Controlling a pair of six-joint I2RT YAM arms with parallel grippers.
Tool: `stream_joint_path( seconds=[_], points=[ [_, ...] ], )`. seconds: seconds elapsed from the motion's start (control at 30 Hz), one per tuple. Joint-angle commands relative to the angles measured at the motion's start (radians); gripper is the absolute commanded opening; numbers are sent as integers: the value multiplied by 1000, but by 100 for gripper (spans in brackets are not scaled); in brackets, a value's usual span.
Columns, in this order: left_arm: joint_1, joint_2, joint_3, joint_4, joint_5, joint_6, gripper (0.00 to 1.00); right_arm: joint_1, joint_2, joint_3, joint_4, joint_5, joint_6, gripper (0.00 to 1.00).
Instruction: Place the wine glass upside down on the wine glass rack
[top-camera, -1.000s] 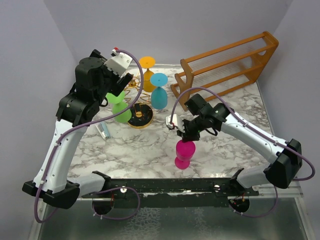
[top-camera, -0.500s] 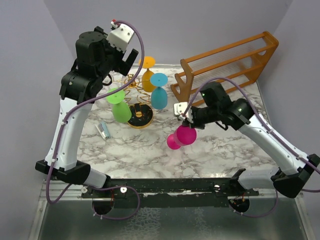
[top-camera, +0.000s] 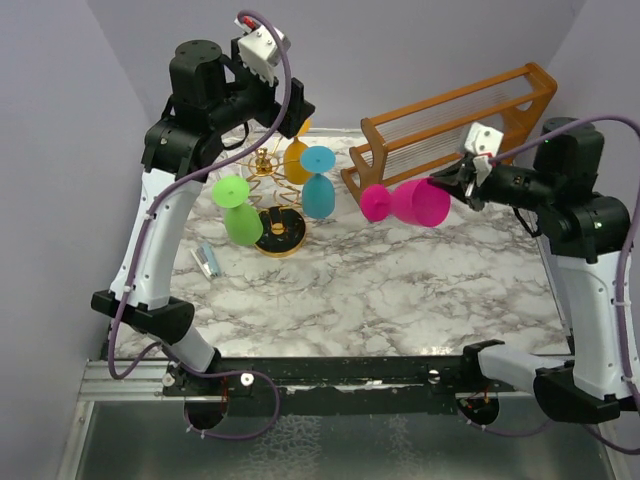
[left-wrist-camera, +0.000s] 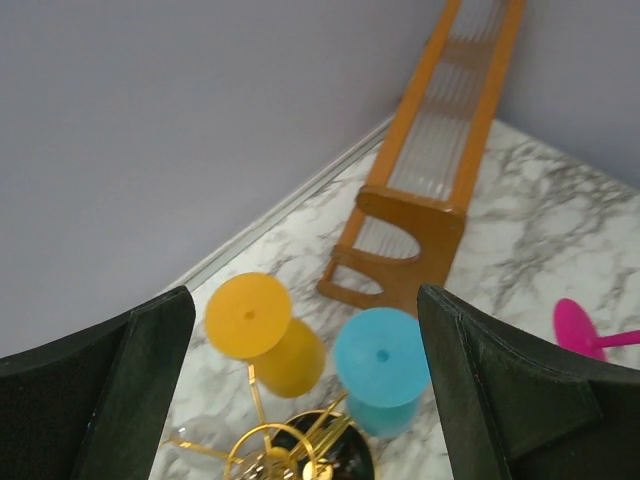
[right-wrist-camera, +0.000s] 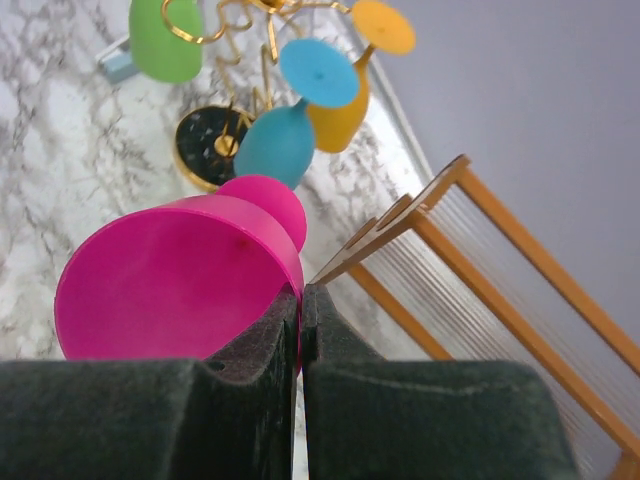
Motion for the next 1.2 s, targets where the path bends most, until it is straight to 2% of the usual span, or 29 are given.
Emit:
stream_joint_path(
  seconds=[0.0,0.2,0.47,0.63,1.0,1.17],
  points=[
    [1,28,19,130,257,-292,95,-58,-14,84,84,-51,138,1],
    [1,17,-90,264,402,-548,90,-61,17,189,207,107,271,1],
    [2,-16,-221,448,455,-754,82,-62,138,342,239,84,336,1],
    [3,-27,-270,488,487,-819,78,-62,219,401,230,0,353,1],
    [3,2,-317,564,519,-1016,75,-62,223,419,246,6,359,1],
    [2,11,-326,570,532,-1030,75,-62,210,412,242,-1,357,1]
  ],
)
